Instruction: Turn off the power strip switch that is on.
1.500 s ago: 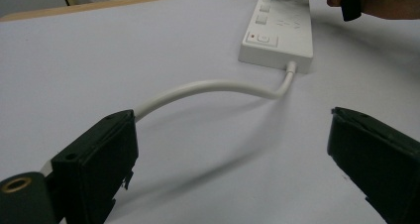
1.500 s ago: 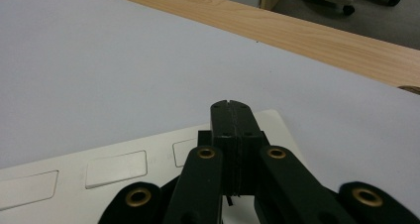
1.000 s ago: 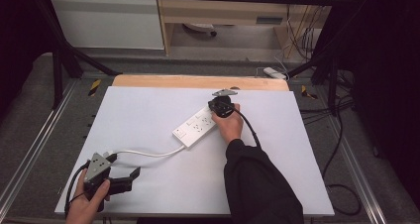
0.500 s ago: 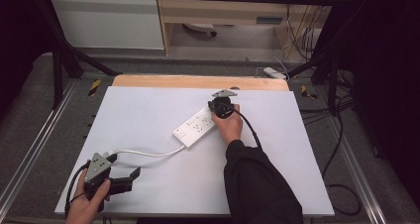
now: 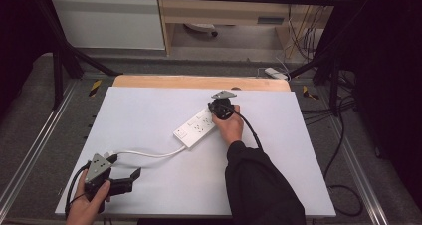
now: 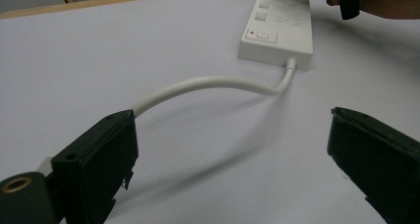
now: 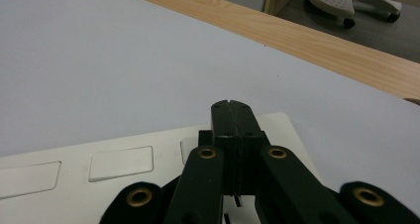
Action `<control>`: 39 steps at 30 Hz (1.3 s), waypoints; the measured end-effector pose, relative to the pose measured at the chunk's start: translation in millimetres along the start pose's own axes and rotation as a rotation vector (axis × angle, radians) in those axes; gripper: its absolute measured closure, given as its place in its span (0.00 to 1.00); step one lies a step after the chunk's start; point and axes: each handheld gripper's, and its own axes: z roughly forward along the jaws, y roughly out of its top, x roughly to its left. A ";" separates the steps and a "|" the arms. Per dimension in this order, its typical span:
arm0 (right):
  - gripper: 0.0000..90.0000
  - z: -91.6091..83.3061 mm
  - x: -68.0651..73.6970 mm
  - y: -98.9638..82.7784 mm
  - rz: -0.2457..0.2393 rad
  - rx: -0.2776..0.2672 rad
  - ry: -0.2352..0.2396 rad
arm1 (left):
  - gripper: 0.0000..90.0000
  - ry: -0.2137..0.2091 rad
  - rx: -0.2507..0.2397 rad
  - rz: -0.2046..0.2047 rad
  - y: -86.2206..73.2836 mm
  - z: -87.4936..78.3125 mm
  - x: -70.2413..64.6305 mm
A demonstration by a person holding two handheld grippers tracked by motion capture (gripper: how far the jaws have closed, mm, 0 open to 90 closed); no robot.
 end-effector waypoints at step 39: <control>1.00 -58.4 -8.0 6.4 0.071 -0.068 0.059 | 0.06 0.026 -0.001 -0.005 -1.2 -0.9 -2.6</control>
